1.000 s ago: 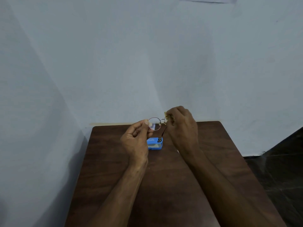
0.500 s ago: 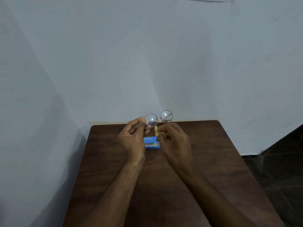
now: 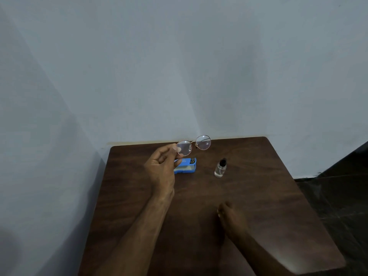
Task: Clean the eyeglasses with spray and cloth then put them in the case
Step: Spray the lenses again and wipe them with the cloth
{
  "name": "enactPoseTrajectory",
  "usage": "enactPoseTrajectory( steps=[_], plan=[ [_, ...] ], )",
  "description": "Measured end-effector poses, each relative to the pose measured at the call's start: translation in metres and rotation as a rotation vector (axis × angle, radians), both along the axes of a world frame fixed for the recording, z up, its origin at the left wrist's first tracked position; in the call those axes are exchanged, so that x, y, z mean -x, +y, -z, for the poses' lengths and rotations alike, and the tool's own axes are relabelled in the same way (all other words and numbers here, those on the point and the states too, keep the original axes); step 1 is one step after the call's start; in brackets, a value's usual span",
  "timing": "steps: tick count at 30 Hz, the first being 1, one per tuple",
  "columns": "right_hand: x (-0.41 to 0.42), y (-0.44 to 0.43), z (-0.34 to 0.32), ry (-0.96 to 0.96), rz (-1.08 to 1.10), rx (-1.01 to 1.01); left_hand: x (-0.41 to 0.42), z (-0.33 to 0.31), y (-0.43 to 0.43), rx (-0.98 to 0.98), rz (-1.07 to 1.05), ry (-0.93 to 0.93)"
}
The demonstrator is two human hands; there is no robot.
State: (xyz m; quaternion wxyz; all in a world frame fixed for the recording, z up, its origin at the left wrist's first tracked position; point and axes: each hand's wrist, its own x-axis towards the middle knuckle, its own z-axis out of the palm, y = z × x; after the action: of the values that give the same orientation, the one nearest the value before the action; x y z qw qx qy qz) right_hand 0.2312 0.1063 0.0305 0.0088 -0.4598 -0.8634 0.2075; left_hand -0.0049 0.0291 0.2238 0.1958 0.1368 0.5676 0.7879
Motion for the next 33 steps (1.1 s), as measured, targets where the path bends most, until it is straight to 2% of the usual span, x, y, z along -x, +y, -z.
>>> enactPoseTrajectory(
  steps=[3, 6, 8, 10, 11, 13, 15, 18, 21, 25, 28, 33],
  plan=[
    [-0.009, -0.006, 0.018, -0.066, -0.059, 0.011, 0.000, 0.000, -0.004, 0.007, 0.012, 0.014],
    [-0.010, -0.006, 0.007, -0.094, -0.123, -0.037, 0.002, -0.001, -0.007, 0.003, 0.021, 0.028],
    [-0.003, 0.000, -0.014, 0.027, -0.110, -0.119, 0.002, -0.001, -0.009, -0.007, 0.036, 0.040],
    [0.013, 0.008, -0.053, 0.282, -0.045, -0.233, 0.002, -0.002, -0.009, -0.010, 0.046, 0.059],
    [0.025, 0.012, -0.077, 0.408, 0.026, -0.228, 0.002, -0.003, -0.009, -0.012, 0.051, 0.069],
    [0.049, 0.021, -0.130, 0.667, 0.200, -0.051, 0.001, -0.004, -0.008, -0.024, 0.066, 0.091],
    [0.067, 0.035, -0.178, 0.965, 0.316, 0.248, -0.001, -0.004, -0.007, -0.040, 0.085, 0.103],
    [0.077, 0.051, -0.223, 1.158, 0.290, 0.545, -0.001, -0.004, -0.007, -0.047, 0.111, 0.158],
    [0.081, 0.057, -0.236, 1.163, 0.230, 0.649, 0.003, -0.008, -0.011, -0.029, 0.143, 0.270],
    [0.080, 0.060, -0.237, 1.108, 0.153, 0.585, 0.013, -0.006, -0.017, 0.008, 0.182, 0.406],
    [0.078, 0.059, -0.238, 1.092, 0.093, 0.447, 0.013, -0.006, -0.018, 0.039, 0.174, 0.365],
    [0.076, 0.054, -0.228, 0.969, -0.011, 0.097, 0.007, 0.004, -0.017, 0.067, 0.125, 0.291]
  ],
)
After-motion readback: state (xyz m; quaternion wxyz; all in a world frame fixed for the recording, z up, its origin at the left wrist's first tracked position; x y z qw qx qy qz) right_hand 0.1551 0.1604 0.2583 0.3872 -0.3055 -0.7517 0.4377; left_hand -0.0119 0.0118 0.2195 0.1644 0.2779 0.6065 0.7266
